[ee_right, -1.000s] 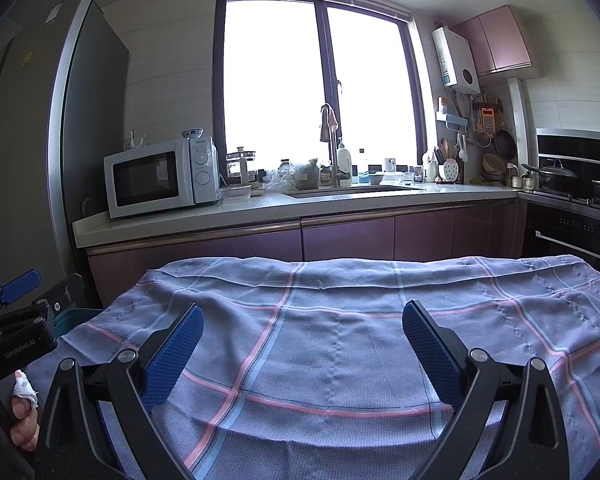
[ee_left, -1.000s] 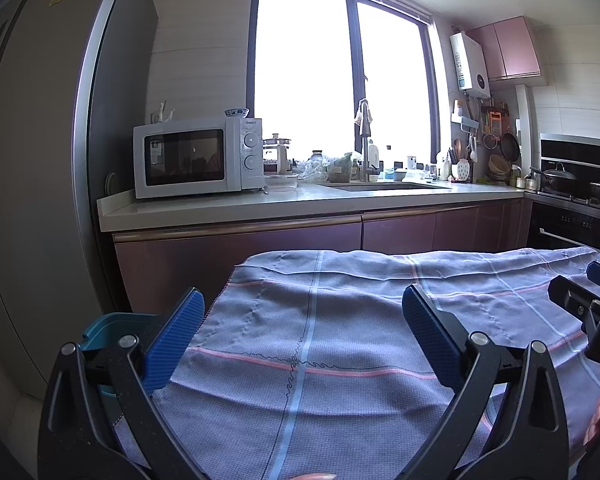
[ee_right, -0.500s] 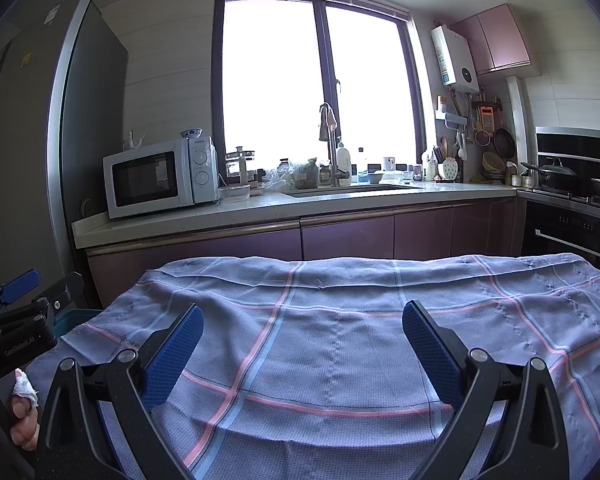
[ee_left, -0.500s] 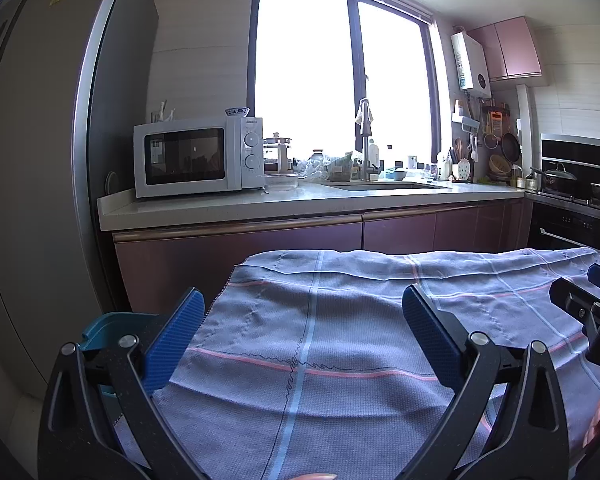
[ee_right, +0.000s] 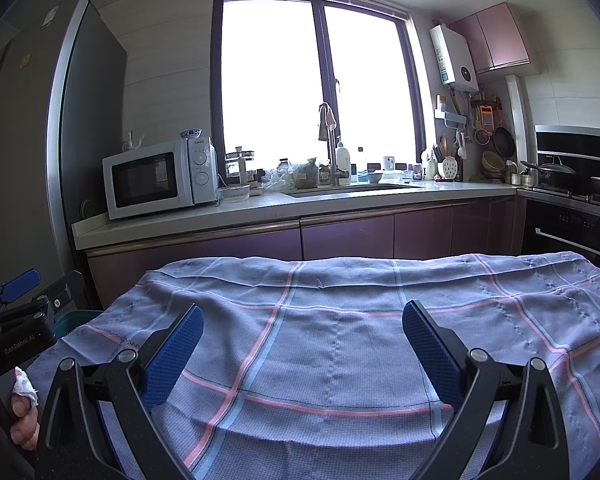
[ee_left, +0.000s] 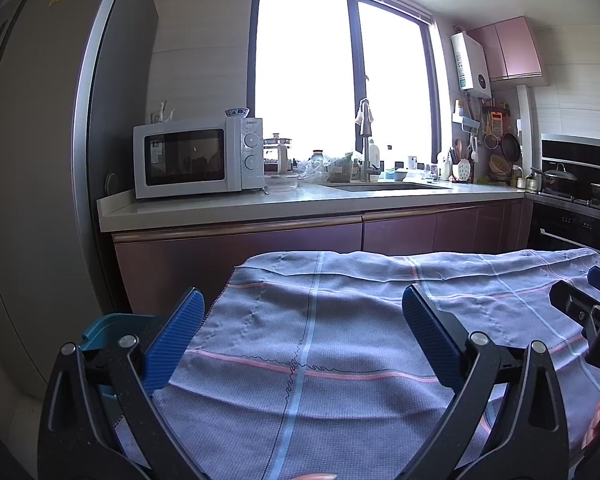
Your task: Collect trash
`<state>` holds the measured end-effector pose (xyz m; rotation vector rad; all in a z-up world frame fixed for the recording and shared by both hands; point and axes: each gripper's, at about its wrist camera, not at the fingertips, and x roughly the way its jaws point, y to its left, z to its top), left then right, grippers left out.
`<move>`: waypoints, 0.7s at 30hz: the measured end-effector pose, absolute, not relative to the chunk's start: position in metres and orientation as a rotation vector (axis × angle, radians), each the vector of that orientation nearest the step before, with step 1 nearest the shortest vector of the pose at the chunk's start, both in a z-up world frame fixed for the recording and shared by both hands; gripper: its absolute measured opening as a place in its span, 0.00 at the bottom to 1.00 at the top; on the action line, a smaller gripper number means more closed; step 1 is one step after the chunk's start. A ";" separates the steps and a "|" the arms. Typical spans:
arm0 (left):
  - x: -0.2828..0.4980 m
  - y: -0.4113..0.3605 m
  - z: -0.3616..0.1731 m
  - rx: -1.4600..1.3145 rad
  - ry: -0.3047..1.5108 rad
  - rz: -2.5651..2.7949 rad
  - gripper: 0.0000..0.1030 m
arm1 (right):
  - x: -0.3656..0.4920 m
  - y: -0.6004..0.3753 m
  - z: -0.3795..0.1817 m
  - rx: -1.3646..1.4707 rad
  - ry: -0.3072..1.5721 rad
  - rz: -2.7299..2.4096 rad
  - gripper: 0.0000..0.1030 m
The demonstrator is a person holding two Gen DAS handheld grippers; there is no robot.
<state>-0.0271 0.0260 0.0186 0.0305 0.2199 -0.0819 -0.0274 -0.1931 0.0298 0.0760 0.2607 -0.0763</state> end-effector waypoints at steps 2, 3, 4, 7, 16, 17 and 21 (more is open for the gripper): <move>-0.027 0.026 0.019 0.033 0.219 -0.079 0.95 | -0.028 -0.193 0.030 0.076 0.261 -0.077 0.93; -0.027 0.026 0.019 0.034 0.218 -0.079 0.95 | -0.028 -0.193 0.030 0.076 0.260 -0.078 0.93; -0.027 0.026 0.019 0.033 0.218 -0.080 0.95 | -0.028 -0.193 0.030 0.076 0.260 -0.078 0.93; -0.027 0.026 0.019 0.036 0.217 -0.078 0.95 | -0.028 -0.193 0.030 0.077 0.260 -0.078 0.93; -0.025 0.021 0.019 0.048 0.230 -0.075 0.95 | -0.030 -0.194 0.030 0.083 0.259 -0.085 0.93; -0.023 0.020 0.019 0.050 0.243 -0.081 0.95 | -0.030 -0.195 0.030 0.085 0.260 -0.086 0.93; 0.000 0.015 0.013 0.045 0.381 -0.131 0.95 | -0.028 -0.208 0.030 0.110 0.288 -0.100 0.93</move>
